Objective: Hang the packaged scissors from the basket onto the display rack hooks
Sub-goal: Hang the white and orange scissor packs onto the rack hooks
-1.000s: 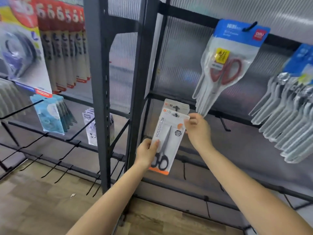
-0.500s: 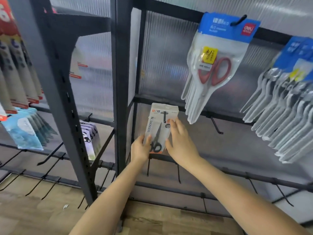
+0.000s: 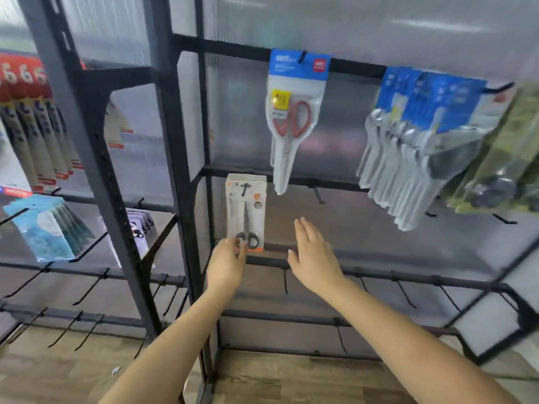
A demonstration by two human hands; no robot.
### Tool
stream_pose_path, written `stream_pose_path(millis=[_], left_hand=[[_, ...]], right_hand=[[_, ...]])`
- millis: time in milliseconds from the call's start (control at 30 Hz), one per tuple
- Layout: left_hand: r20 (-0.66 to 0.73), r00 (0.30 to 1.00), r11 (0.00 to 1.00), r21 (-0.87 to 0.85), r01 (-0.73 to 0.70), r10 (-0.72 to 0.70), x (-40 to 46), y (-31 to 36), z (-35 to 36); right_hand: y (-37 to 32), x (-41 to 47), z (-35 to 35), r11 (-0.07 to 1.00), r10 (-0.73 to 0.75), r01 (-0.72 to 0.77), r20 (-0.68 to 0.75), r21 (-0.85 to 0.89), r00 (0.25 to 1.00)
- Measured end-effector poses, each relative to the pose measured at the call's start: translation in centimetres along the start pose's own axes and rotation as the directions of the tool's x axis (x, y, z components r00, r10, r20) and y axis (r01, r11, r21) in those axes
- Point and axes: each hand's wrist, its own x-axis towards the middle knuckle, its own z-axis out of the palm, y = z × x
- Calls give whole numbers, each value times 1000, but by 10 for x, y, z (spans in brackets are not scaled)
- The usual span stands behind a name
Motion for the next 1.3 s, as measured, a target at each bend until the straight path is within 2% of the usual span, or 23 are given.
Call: stream_pose_path(millis=[133, 233, 333, 433, 533, 667, 800, 900, 967, 1100, 1233, 1300], left_hand=[[115, 973, 973, 89, -211, 201, -37, 55, 23], [265, 899, 925, 63, -376, 347, -73, 102, 56], [384, 808, 880, -26, -474, 446, -121, 149, 101], [516, 688, 830, -85, -551, 510, -179, 190, 149], [609, 533, 764, -202, -612, 588, -243, 221, 187], [714, 282, 666, -335, -666, 641, -326, 236, 226], [757, 115, 613, -420, -669, 643, -384, 241, 258], [797, -2, 600, -456, -658, 604, -413, 239, 284], [815, -66, 600, -476, -644, 576, -426, 232, 305], [889, -222, 612, -440, -657, 401, -433, 203, 348], [918, -300, 626, -397, -671, 260, -417, 162, 400], [929, -315, 634, -363, -683, 193, -401, 141, 429]], right_hand=[[39, -55, -27, 993, 114, -114, -54, -4, 992], [80, -108, -47, 971, 236, -238, -97, -12, 967], [126, -175, -65, 914, 399, -406, -143, -20, 906], [168, -256, -78, 816, 566, -579, -197, -10, 801], [199, -344, -86, 687, 711, -727, -212, 3, 671], [219, -450, -79, 474, 858, -875, -271, 95, 436], [218, -522, -58, 285, 945, -929, -234, 238, 230], [219, -556, -30, 201, 958, -959, -244, 199, 150], [221, -568, -7, 120, 973, -969, -219, 217, 72], [229, -575, 47, -68, 991, -960, -96, 272, -98], [239, -566, 110, -267, 963, -904, 121, 334, -240], [245, -561, 143, -345, 933, -884, 215, 316, -288]])
